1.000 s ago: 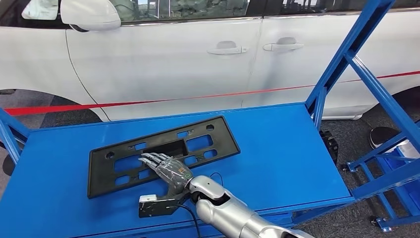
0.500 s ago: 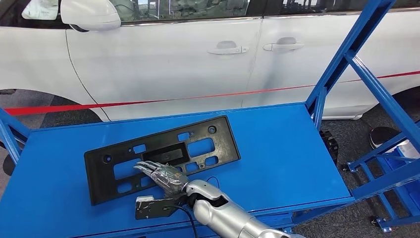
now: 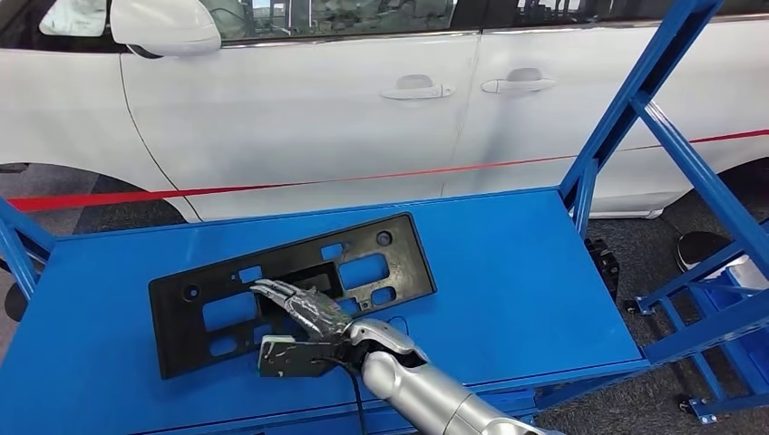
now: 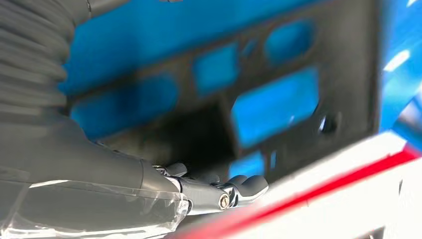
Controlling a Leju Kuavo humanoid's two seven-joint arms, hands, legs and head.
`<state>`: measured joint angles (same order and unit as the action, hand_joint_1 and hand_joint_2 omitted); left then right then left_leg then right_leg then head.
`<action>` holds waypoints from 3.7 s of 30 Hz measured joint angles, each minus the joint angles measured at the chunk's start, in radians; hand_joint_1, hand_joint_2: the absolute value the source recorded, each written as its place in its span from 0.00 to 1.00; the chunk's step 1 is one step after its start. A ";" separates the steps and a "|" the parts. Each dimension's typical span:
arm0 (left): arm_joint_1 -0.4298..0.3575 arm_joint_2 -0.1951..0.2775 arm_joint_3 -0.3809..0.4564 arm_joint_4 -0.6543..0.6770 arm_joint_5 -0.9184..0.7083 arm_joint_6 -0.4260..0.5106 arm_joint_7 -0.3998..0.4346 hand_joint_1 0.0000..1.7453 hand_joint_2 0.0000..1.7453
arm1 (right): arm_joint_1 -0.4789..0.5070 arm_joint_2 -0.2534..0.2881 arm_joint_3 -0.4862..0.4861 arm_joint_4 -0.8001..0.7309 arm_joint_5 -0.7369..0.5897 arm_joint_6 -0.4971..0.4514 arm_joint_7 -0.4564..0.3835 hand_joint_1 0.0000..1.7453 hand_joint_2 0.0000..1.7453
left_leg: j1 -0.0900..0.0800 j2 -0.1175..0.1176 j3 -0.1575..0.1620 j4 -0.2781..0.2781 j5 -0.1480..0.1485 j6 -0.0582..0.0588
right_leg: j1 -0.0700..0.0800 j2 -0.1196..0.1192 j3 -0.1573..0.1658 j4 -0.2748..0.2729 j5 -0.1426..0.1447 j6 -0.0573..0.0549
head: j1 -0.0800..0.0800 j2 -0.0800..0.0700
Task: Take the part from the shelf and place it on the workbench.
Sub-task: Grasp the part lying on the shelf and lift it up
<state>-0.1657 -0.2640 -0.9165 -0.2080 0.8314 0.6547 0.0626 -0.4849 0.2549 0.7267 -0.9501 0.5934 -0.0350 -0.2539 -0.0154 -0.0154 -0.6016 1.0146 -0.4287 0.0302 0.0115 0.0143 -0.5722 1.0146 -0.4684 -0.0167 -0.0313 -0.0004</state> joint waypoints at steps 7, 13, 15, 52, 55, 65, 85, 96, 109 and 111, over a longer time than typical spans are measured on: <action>-0.004 0.000 -0.034 -0.005 0.013 0.007 -0.001 0.00 0.00 | -0.005 -0.031 0.042 0.000 0.192 -0.238 -0.068 0.00 1.00 | 0.000 -0.001 0.000 0.000 0.000 0.000 | 0.000 -0.001 0.000 0.000 0.000 0.000 | 0.000 0.000; -0.006 0.000 -0.056 -0.007 0.021 0.007 -0.008 0.00 0.00 | 0.011 -0.047 0.051 -0.002 0.292 -0.358 -0.097 0.00 1.00 | 0.000 -0.001 -0.001 0.000 0.000 0.000 | 0.000 -0.001 0.000 0.000 0.000 0.000 | 0.000 0.000; -0.007 0.000 -0.063 -0.008 0.027 0.008 -0.011 0.00 0.00 | 0.016 -0.052 0.052 -0.005 0.332 -0.391 -0.096 0.00 1.00 | 0.000 -0.001 -0.001 0.000 0.000 0.000 | 0.000 -0.001 0.000 0.000 0.000 0.000 | 0.000 0.000; -0.014 0.000 -0.117 -0.011 0.111 -0.032 -0.075 0.00 0.00 | -0.080 0.044 0.045 0.298 0.806 -0.546 0.173 0.00 1.00 | 0.000 0.000 0.000 0.000 0.000 0.000 | 0.000 -0.001 0.000 0.000 0.000 0.000 | 0.000 0.000; -0.014 0.000 -0.117 -0.011 0.112 -0.033 -0.075 0.00 0.00 | -0.089 0.056 0.043 0.315 0.810 -0.541 0.175 0.00 1.00 | 0.000 0.000 0.000 0.000 0.000 0.000 | 0.000 -0.001 0.001 0.000 0.000 0.000 | 0.000 0.000; -0.014 0.001 -0.117 -0.011 0.132 -0.039 -0.072 0.00 0.00 | -0.112 0.099 0.042 0.346 0.745 -0.462 0.198 0.00 1.00 | 0.000 0.000 0.000 0.000 0.000 0.000 | 0.000 -0.001 0.000 0.000 0.000 0.000 | 0.000 0.000; -0.014 0.001 -0.118 -0.011 0.150 -0.024 -0.054 0.00 0.00 | -0.132 0.108 0.041 0.409 0.685 -0.505 0.205 1.00 1.00 | 0.000 -0.001 0.000 0.000 0.000 0.000 | 0.000 -0.001 0.000 0.000 0.000 0.000 | 0.000 0.000; -0.014 0.001 -0.118 -0.011 0.186 -0.019 -0.054 0.00 0.00 | -0.121 0.096 0.006 0.429 0.676 -0.530 0.156 1.00 1.00 | 0.000 -0.001 0.000 0.000 0.000 0.000 | 0.000 -0.001 0.000 0.000 0.000 0.000 | 0.000 0.000; -0.014 0.001 -0.118 -0.011 0.201 -0.021 -0.055 0.00 0.00 | -0.111 0.080 -0.033 0.394 0.681 -0.523 0.123 1.00 1.00 | 0.000 -0.001 0.000 0.000 0.001 0.000 | 0.000 -0.001 0.000 0.000 0.000 0.000 | 0.000 0.000; -0.014 0.001 -0.118 -0.011 0.201 -0.023 -0.058 0.00 0.00 | -0.108 0.080 -0.042 0.386 0.649 -0.519 0.097 1.00 1.00 | 0.000 -0.001 0.000 0.000 0.001 0.000 | 0.000 -0.001 0.000 0.000 0.000 0.000 | 0.000 0.000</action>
<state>-0.1799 -0.2631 -1.0349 -0.2190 1.0327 0.6316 0.0050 -0.5934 0.3353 0.6845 -0.5642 1.2422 -0.5541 -0.1566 -0.0156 -0.0162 -0.6017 1.0148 -0.4282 0.0306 0.0112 0.0133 -0.5719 1.0146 -0.4681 -0.0166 -0.0313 -0.0004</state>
